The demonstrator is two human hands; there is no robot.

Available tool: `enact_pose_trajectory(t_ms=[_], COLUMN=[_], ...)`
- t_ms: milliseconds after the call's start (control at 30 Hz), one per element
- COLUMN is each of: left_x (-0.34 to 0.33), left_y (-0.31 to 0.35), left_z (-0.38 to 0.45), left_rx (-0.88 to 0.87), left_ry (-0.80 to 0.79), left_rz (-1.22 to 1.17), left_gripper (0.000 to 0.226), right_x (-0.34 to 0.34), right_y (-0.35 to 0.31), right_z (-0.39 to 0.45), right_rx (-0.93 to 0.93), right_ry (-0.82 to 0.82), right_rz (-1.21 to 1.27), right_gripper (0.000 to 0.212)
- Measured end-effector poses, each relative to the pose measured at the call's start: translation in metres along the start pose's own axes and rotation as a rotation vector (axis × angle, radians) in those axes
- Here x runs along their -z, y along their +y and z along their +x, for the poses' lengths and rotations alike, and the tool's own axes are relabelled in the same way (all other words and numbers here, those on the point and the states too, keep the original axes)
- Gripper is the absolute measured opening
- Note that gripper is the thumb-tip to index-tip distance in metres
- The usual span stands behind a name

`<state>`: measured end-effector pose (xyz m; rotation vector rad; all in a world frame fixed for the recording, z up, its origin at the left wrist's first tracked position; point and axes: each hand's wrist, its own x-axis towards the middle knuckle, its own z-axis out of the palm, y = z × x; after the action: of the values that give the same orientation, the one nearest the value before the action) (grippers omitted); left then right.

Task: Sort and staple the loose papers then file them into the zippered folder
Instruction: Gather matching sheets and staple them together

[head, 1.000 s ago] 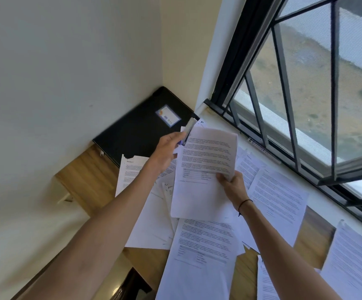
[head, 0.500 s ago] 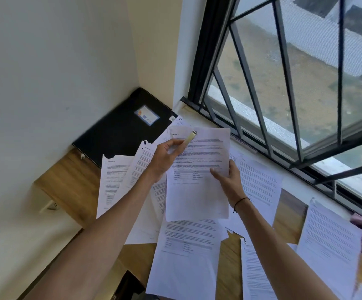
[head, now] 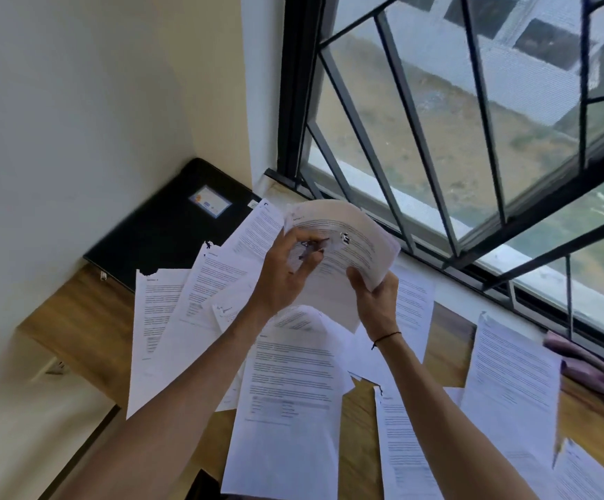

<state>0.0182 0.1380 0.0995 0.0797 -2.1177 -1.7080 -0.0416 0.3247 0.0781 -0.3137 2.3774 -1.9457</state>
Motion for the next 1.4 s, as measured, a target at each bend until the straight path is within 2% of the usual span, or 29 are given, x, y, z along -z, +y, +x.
enact_pose_trajectory(t_ms=[100,200,267,300,400,500,633,833,933,1067,1167,1267,1400], left_x=[-0.01,-0.017,-0.018,-0.018,-0.018,-0.014,-0.009,-0.019,-0.027,-0.039,-0.044,-0.043,-0.033], left_y=[-0.01,-0.032,-0.043,-0.043,-0.036,-0.024,-0.017,-0.049,-0.067,-0.085,-0.094,-0.094,-0.095], left_z=[-0.011,-0.034,-0.043,-0.044,-0.036,-0.023,-0.021,-0.053,-0.068,-0.08,-0.088,-0.092,-0.09], left_rx=[-0.019,0.117,0.189,0.203,0.211,0.214,0.314,0.527,0.612,0.628,0.622,0.559,0.489], left_ry=[-0.027,-0.058,-0.069,-0.064,-0.013,-0.035,-0.083,-0.123,-0.144,-0.146,-0.09,0.007,0.092], left_rz=[0.097,0.146,0.141,0.135,0.127,0.115,0.087,0.173,0.224,0.344,0.432,0.548,0.611], left_gripper=[0.026,0.032,0.035,0.033,0.026,0.026,0.022,0.022,0.025,0.03,0.031,0.031,0.028], right_x=[0.002,0.002,0.002,0.002,0.002,0.007,0.021,0.03,0.029,0.026,0.023,0.02,0.02], right_y=[0.02,0.044,0.051,0.049,0.039,0.032,0.035,0.053,0.07,0.088,0.092,0.094,0.088], right_z=[-0.003,-0.014,-0.018,-0.018,-0.011,-0.006,-0.011,-0.043,-0.054,-0.059,-0.061,-0.063,-0.063], right_rx=[-0.031,-0.194,-0.234,-0.235,-0.236,-0.206,-0.199,-0.488,-0.552,-0.61,-0.605,-0.576,-0.395], right_ry=[0.005,-0.056,-0.056,-0.048,-0.009,-0.01,-0.08,-0.124,-0.123,-0.093,-0.082,-0.066,-0.027], right_rz=[-0.1,-0.136,-0.131,-0.126,-0.121,-0.133,-0.108,-0.17,-0.265,-0.359,-0.45,-0.688,-0.827], right_gripper=[0.011,0.008,0.005,0.004,0.023,0.021,0.015,0.023,0.018,0.018,0.028,0.047,0.054])
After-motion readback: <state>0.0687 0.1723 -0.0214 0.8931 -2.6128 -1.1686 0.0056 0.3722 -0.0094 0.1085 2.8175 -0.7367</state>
